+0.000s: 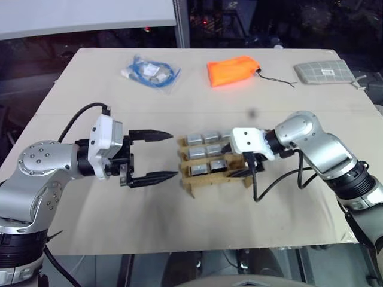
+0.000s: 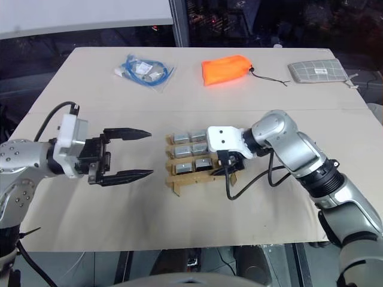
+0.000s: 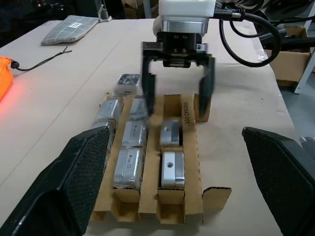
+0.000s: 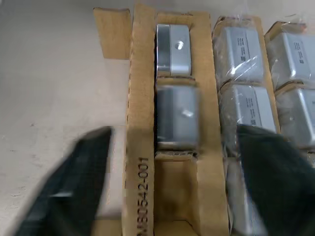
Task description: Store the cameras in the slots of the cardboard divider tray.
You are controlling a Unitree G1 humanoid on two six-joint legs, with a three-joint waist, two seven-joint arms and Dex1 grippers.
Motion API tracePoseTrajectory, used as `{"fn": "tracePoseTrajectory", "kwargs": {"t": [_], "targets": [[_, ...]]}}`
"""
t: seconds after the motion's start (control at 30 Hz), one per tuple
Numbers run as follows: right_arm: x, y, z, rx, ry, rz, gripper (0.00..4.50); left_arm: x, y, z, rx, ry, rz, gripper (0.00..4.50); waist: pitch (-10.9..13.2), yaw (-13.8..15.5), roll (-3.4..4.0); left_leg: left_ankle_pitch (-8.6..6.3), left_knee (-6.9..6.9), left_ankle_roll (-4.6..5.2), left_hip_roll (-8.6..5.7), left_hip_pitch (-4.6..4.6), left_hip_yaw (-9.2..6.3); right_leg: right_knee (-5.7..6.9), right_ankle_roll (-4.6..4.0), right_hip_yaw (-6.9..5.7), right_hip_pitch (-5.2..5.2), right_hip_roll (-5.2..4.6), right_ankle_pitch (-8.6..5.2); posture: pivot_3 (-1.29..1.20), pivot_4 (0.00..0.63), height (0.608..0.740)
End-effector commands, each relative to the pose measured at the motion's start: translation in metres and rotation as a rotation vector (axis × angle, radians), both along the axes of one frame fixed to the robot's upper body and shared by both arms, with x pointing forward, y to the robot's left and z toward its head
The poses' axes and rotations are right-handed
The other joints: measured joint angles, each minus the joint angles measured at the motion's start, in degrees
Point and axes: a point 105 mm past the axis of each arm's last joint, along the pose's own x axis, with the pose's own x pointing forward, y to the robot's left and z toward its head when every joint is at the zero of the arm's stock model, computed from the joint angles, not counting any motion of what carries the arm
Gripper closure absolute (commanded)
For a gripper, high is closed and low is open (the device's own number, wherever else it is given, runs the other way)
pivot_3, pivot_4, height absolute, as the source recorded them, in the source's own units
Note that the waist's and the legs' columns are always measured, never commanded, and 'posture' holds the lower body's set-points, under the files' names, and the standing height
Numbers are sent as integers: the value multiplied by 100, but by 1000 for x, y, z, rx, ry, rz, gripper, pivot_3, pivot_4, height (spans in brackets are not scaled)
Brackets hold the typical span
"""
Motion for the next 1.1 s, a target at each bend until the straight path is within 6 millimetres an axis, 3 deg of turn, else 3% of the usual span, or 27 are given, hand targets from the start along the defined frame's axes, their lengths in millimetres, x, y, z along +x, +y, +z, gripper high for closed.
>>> {"fn": "tracePoseTrajectory", "kwargs": {"t": [0.03,0.23,0.4,0.5,0.63,0.93,1.1], "targets": [[2,1,20,35,-61,6,466,-2,0,8,1,-45,-3,0,0,0,0,0,0,0,0,0,0,0,0,0,0,0,0,0,150,740],[15,-17,45,76,-84,-51,466,-2,0,8,3,-49,-4,0,1,7,-1,0,0,0,0,0,0,0,0,0,0,-1,0,0,150,740],[49,-55,59,111,-108,-219,466,-1,0,8,-2,-56,-3,0,1,6,-2,0,0,1,-2,0,1,-3,0,0,2,-1,0,0,150,740],[67,-76,48,92,-106,-288,466,0,-1,8,-3,-59,-7,0,1,-3,-2,0,-2,0,-1,0,3,-4,0,1,1,0,0,0,150,740],[85,-91,25,73,-90,-335,466,1,-2,9,-4,-62,-12,0,2,-18,-2,0,-2,1,-1,0,6,-5,0,3,0,0,0,0,150,740],[110,-111,-5,-42,-133,-379,466,2,2,9,3,-63,21,0,4,-29,-1,0,-3,0,0,0,7,-6,0,6,-1,1,0,0,150,740],[112,-115,-11,-63,-96,-377,466,2,4,9,7,-64,44,0,5,-31,-1,1,-4,-1,0,0,6,-7,0,5,0,1,0,0,150,740]]}}
